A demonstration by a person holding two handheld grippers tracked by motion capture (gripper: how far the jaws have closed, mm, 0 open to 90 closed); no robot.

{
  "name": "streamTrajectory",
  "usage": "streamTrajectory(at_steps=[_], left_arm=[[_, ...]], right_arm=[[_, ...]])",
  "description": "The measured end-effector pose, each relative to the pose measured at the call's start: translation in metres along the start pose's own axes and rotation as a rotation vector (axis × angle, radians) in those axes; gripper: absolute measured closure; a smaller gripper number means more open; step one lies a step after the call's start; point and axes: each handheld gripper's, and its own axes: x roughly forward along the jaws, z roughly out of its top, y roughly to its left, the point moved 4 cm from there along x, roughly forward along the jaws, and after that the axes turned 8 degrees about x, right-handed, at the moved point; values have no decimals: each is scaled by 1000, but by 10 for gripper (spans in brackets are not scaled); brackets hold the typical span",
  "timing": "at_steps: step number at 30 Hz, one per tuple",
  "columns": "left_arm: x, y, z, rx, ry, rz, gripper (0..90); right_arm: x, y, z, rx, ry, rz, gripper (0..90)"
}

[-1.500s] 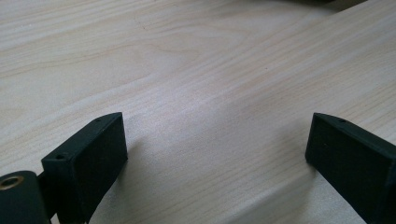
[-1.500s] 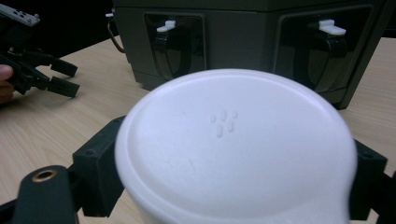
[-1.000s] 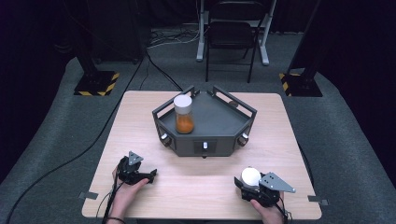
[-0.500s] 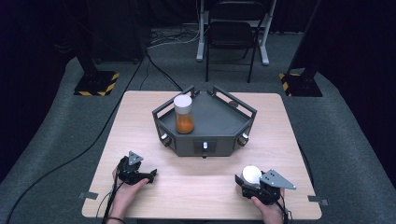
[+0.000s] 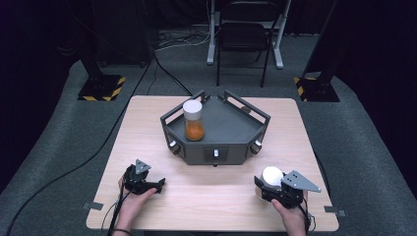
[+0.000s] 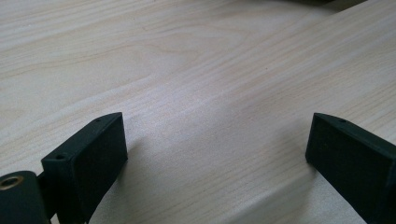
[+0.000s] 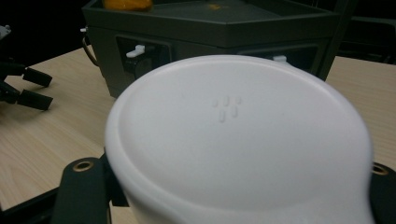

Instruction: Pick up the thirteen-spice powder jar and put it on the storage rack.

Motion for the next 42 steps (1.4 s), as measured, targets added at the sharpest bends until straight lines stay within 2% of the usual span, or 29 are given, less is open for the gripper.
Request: streamTrajectory(at_steps=[4,7,14,26,42], left_arm=[[0,0,0,0,0,0,52],[0,0,0,-2,-2,0,52],[0,0,0,-3,-2,-3,51],[1,2,1,0,-1,-7,47],[1,2,1,0,-1,-8,46]], right_arm=[[0,1,9,-10,-9,-10,294],[6,-2,22,-12,-4,-4,293],[13,0,47,-38,6,-12,294],[18,1,80,-37,8,0,294],[28,9,108,-61,16,-15,294]])
